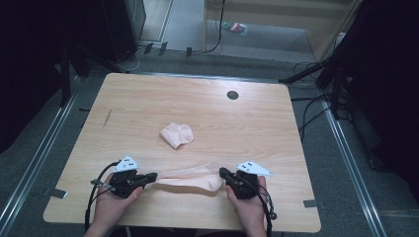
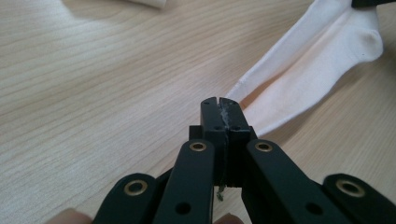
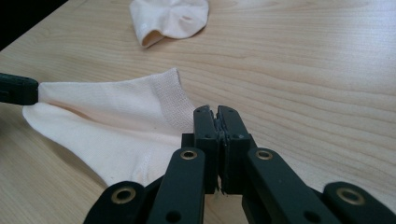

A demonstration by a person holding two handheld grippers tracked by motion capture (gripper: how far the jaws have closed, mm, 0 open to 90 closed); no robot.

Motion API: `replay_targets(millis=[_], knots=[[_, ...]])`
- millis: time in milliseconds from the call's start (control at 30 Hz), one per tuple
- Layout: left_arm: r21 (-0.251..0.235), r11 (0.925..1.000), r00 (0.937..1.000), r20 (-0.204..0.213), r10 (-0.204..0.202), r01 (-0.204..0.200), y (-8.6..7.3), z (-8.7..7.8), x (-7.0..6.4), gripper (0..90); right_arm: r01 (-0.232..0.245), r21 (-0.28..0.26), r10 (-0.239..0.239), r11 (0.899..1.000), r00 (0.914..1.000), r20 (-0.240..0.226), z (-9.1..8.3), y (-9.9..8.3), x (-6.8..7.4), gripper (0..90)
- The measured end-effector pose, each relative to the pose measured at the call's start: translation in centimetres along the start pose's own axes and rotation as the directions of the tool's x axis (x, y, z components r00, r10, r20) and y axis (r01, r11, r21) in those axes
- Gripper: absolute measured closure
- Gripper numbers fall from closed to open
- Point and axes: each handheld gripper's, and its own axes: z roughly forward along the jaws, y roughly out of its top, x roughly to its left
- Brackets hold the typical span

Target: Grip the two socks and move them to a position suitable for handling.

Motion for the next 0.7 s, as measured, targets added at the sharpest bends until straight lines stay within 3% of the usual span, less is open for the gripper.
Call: replay_targets(millis=[100,133,167,267,300,333,367,400,467,500,567,600,633,700], knots=[[0.005,1.0,0.9999,0.01,0.006,-0.006,-0.1,0.3,-0.1,90.0,-0.005,0.016,0.004,1.0,0.9999,0.013,0.4,-0.3,-0.1,88.5],[-0.002,1.0,0.9997,0.025,0.003,-0.003,-0.2,0.4,-0.1,90.0,-0.005,0.016,0.004,1.0,0.9999,0.013,0.4,-0.3,-0.1,88.5],[-0.012,0.9999,0.9979,0.065,0.004,-0.003,-0.2,0.5,-0.1,90.0,-0.013,0.017,0.013,1.0,0.9999,-0.001,0.5,-0.4,-0.2,88.3],[-0.037,0.9988,0.9953,0.093,-0.029,0.033,-0.3,0.6,0.1,90.0,-0.023,0.014,0.023,1.0,0.9996,-0.017,0.5,-0.4,-0.3,86.9],[-0.037,0.9988,0.9953,0.093,-0.029,0.033,-0.3,0.6,0.1,84.1,-0.023,0.014,0.023,1.0,0.9996,-0.017,0.5,-0.4,-0.3,86.9],[-0.042,0.998,0.9942,0.099,-0.042,0.047,-0.3,0.7,0.2,74.9,-0.03,0.018,0.03,0.999,0.999,-0.034,0.7,-0.5,-0.3,74.0],[-0.051,0.9972,0.9946,0.091,-0.049,0.054,-0.3,0.8,0.2,74.9,-0.03,0.018,0.03,0.999,0.999,-0.034,0.7,-0.5,-0.3,74.0],[-0.075,0.9957,0.9954,0.082,-0.049,0.055,-0.3,0.8,0.2,69.3,-0.031,0.004,0.031,1.0,0.9995,-0.002,0.7,-0.5,-0.2,63.0],[-0.115,0.992,0.9964,0.073,-0.043,0.051,-0.2,0.6,0.1,71.3,-0.025,-0.02,0.025,0.999,0.9997,0.002,0.5,-0.4,-0.1,64.9],[-0.16,0.9863,0.9963,0.081,-0.027,0.04,-0.1,0.3,-0.2,75.0,-0.015,-0.034,0.015,0.999,0.9999,-0.008,0.4,-0.3,0.0,69.3],[-0.179,0.9833,0.9957,0.091,-0.018,0.034,0.0,0.2,-0.4,81.4,-0.015,-0.047,0.014,0.999,0.9997,-0.022,0.3,-0.3,0.3,72.8],[-0.196,0.9804,0.996,0.089,-0.003,0.02,0.2,0.1,-0.8,84.2,-0.005,-0.052,0.003,0.999,0.9994,-0.034,0.3,-0.4,0.8,79.2],[-0.233,0.9724,0.9937,0.105,0.039,-0.013,0.4,-0.1,-1.5,86.8,-0.006,-0.047,0.004,0.999,0.9991,-0.041,0.4,-0.5,1.2,80.9],[-0.236,0.9712,0.99,0.127,0.062,-0.031,0.6,-0.1,-1.9,89.9,-0.005,-0.04,0.003,0.999,0.9986,-0.053,0.7,-0.6,1.6,82.3]])
